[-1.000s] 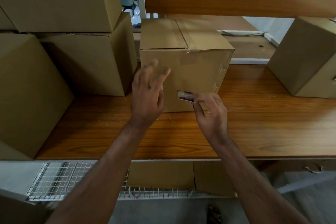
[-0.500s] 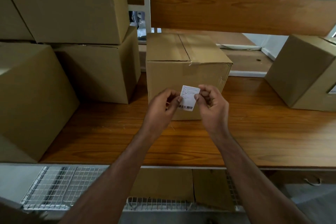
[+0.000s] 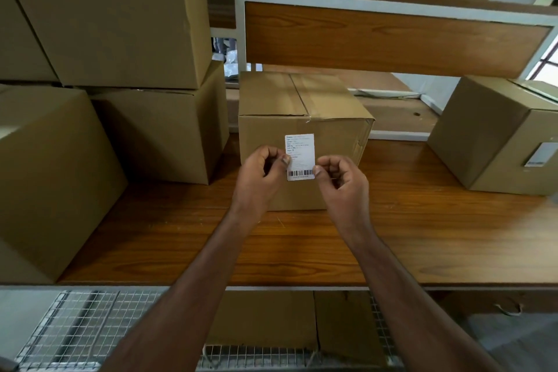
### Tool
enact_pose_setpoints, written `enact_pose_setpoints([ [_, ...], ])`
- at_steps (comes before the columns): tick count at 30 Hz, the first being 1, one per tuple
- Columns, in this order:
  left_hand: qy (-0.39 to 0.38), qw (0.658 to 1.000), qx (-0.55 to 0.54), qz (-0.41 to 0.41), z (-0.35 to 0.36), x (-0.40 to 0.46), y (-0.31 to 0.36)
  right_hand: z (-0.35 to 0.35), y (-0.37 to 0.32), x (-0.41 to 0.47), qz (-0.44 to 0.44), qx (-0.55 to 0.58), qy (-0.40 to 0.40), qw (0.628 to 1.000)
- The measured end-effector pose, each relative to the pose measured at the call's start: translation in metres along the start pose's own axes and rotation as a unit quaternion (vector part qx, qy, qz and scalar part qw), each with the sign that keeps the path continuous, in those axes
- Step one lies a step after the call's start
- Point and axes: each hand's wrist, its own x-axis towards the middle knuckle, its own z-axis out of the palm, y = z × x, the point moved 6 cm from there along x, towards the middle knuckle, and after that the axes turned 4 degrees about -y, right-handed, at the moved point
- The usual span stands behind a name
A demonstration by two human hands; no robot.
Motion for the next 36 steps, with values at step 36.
enact_pose_setpoints([
  [36,-0.054,0.998,0.013,-0.002,0.013,-0.009,0.019,-0.025,0.004,-0.005,0.115,0.119,-0.051,0.985],
])
